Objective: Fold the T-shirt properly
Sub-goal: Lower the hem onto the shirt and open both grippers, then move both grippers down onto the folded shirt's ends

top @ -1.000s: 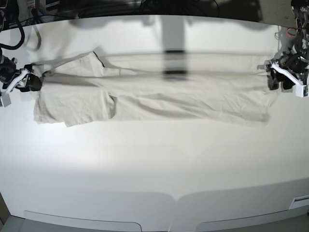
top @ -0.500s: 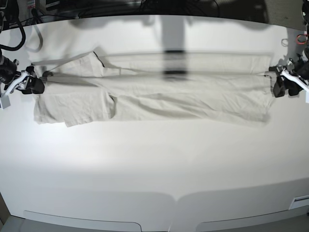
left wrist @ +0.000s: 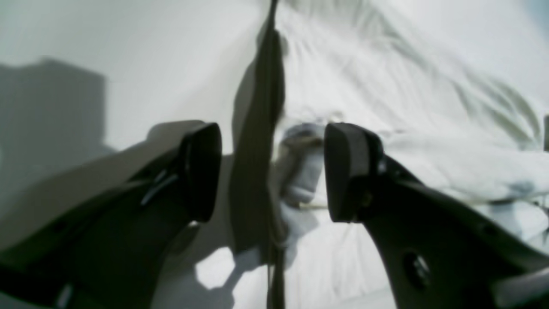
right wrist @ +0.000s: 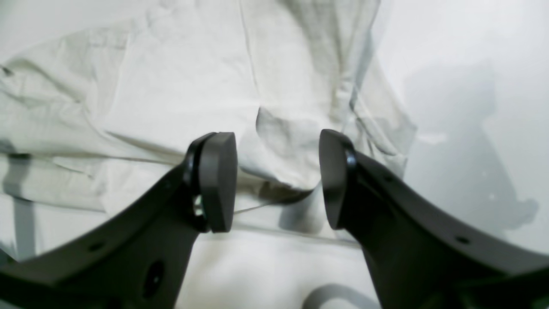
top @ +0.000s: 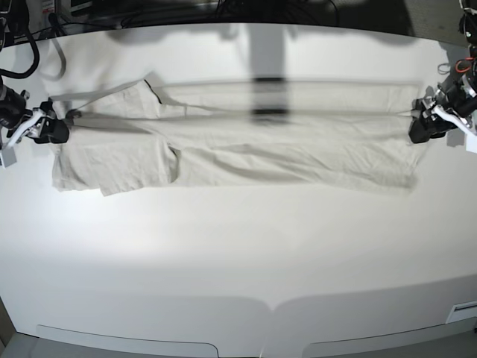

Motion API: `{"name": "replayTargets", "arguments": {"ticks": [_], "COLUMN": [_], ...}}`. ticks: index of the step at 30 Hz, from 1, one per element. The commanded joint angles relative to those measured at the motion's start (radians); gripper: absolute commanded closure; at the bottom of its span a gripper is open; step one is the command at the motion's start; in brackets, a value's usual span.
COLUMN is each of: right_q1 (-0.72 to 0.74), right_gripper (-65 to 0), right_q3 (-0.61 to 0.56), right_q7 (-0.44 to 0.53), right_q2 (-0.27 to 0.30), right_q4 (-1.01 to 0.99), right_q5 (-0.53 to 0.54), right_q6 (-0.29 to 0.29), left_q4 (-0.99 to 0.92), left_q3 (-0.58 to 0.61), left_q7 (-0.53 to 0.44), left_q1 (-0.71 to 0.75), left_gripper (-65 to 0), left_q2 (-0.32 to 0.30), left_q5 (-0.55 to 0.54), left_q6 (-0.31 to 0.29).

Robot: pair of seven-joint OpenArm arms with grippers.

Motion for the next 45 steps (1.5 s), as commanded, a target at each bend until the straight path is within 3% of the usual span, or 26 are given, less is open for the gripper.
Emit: {"name": "replayTargets", "arguments": {"ticks": [1,3,6,10,12,14,16,17,24,29,35,41,45], "right_q1": [0.008,0.009,0.008,0.009,0.008,0.009,0.008,0.008,0.008,0.006,0.006,0.008,0.009], "right_gripper": [-31.2,-31.2,-31.2,-31.2,-31.2,-31.2,-31.2,-31.2,-31.2,-31.2,-31.2,-31.2,-31.2], "right_q3": [0.013,0.013,0.013,0.013,0.013,0.013,0.013,0.013,0.012,0.012,0.009,-0.050,-0.092], "right_q7": [0.019,0.019,0.019,0.019,0.019,0.019,0.018,0.014,-0.011,-0.020,-0.022,-0.018,-0.018], "right_q2": [0.028,0.028,0.028,0.028,0.028,0.028,0.028,0.027,0.024,-0.020,-0.116,-0.243,-0.332], "right_q4": [0.013,0.013,0.013,0.013,0.013,0.013,0.013,0.013,0.014,0.014,0.069,0.176,0.254], "right_q5": [0.016,0.017,0.016,0.016,0.016,0.017,0.024,0.038,0.092,0.101,0.130,0.032,0.002], "right_q6": [0.005,0.005,0.005,0.005,0.005,0.005,0.005,0.005,0.005,0.005,0.005,0.005,0.005], "left_q4": [-0.004,-0.036,-0.058,-0.058,-0.058,-0.058,-0.058,-0.058,-0.058,-0.058,-0.058,-0.058,-0.058], "left_q3": [-0.009,-0.009,-0.009,-0.009,-0.009,-0.009,-0.009,-0.009,-0.010,-0.010,-0.010,-0.010,-0.010], "left_q7": [0.016,0.087,0.175,0.193,0.188,0.161,0.121,0.102,0.057,0.028,0.028,0.028,0.028], "left_q1": [-0.024,-0.050,-0.071,-0.068,-0.068,-0.068,-0.068,-0.068,-0.068,-0.068,-0.068,-0.068,-0.068], "left_gripper": [-36.9,-36.9,-36.9,-36.2,-32.8,-21.8,-3.6,0.0,0.0,0.0,0.0,0.0,0.0], "left_q2": [-0.014,-0.002,0.024,0.040,0.039,0.039,0.040,0.040,0.042,0.029,-0.018,-0.093,-0.148], "left_q5": [-0.029,-0.060,-0.101,-0.096,-0.095,-0.095,-0.096,-0.098,-0.094,-0.065,-0.042,-0.042,-0.041], "left_q6": [-0.025,-0.060,-0.060,-0.060,-0.060,-0.060,-0.060,-0.060,-0.050,-0.037,-0.004,-0.001,0.054]}}
